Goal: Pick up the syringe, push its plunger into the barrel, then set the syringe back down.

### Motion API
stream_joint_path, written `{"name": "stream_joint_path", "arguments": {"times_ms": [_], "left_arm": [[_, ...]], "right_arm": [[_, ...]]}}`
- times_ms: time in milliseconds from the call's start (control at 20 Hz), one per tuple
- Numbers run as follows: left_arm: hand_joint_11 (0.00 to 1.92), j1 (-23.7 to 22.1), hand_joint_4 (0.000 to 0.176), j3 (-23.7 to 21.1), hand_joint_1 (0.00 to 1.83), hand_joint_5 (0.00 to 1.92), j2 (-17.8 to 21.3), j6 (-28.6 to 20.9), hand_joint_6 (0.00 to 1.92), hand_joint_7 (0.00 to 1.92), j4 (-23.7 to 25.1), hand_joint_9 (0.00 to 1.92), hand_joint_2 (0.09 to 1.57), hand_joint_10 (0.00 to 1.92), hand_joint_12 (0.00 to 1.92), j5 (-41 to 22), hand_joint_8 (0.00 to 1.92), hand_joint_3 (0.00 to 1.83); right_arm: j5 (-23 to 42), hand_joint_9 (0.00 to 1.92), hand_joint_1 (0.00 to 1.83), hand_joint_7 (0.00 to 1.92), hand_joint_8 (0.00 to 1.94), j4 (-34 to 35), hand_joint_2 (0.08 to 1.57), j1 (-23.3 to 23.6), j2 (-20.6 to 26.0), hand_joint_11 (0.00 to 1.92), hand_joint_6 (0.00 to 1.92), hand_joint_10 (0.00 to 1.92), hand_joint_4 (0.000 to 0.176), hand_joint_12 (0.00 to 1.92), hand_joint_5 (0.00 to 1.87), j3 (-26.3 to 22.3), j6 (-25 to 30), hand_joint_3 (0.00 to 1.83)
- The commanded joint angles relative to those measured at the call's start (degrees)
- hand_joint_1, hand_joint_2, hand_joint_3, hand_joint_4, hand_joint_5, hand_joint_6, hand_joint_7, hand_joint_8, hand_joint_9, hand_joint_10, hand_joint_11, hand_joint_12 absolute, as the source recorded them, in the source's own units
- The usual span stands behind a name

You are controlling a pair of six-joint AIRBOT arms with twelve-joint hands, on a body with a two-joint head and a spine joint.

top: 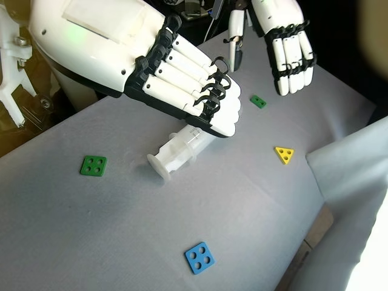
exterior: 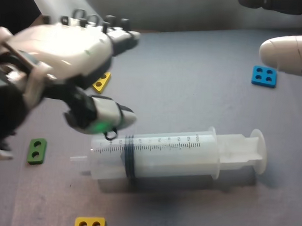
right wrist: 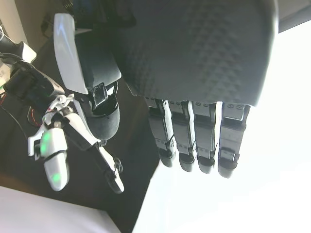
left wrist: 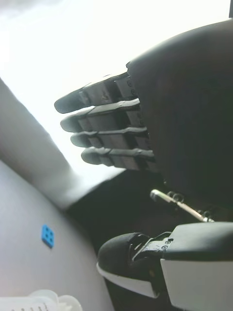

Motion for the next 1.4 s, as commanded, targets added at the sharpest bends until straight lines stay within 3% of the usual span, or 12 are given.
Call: {"name": "stream_joint_path", "arguments": {"times_ms": [0, 150, 250, 550, 900, 1350], "left_arm": [[0.00, 0.05, 0.000, 0.44, 0.98, 0.10, -0.91, -0.46, 0.00, 0.10, 3.88, 0.08, 1.08, 0.00, 0.24, -2.92, 0.00, 0.00], [0.00, 2.18, 0.000, 1.11, 1.03, 0.11, -4.97, -3.27, 0.00, 0.11, 3.92, 0.10, 1.06, 0.00, 0.30, -5.82, 0.00, 0.00], [0.00, 4.14, 0.000, 1.10, 1.25, 0.19, -6.95, -5.15, 0.00, 0.19, 4.09, 0.18, 1.00, 0.00, 0.58, -8.71, 0.00, 0.01], [0.00, 8.82, 0.000, 2.53, 1.29, 0.19, -12.75, -6.17, 0.00, 0.20, 3.53, 0.19, 1.03, 0.00, 0.64, -12.72, 0.00, 0.00], [0.00, 10.07, 0.000, 6.09, 1.31, 0.20, -19.93, -5.84, 0.00, 0.20, 2.67, 0.20, 1.04, 0.00, 0.69, -16.45, 0.00, 0.00], [0.00, 12.84, 0.000, 10.29, 1.27, 0.18, -25.26, -5.36, 0.00, 0.18, 2.49, 0.19, 1.04, 0.00, 0.70, -17.66, 0.00, 0.00]], "right_arm": [[2.37, 0.04, 0.00, 0.09, 0.00, -0.73, 1.37, 0.66, 0.16, 0.00, 0.00, 0.00, 0.000, 0.02, 0.13, -0.22, 0.05, 0.00], [1.18, 0.04, 0.00, 0.09, 0.00, -0.73, 1.37, 0.66, 0.14, 0.00, 0.00, 0.00, 0.000, 0.02, 0.13, -0.51, 0.11, 0.00], [1.14, 0.05, 0.00, 0.10, 0.01, -0.73, 1.38, 0.66, 0.14, 0.01, 0.01, 0.00, 0.000, 0.02, 0.15, -0.64, 0.11, 0.00], [0.63, 0.08, 0.00, 0.13, 0.00, -0.73, 1.39, 1.11, 0.14, 0.00, 0.00, 0.00, 0.000, 0.15, 0.17, -0.65, 0.09, 0.00], [0.60, 0.06, 0.00, 0.12, 0.00, -0.72, 1.39, 1.14, 0.15, 0.00, 0.00, 0.00, 0.000, 0.07, 0.16, -0.66, 0.07, 0.00], [0.01, 0.07, 0.00, 0.12, 0.00, -0.72, 1.40, 1.23, 0.14, 0.00, 0.00, 0.00, 0.000, 0.10, 0.16, -0.80, 0.05, 0.00]]}}
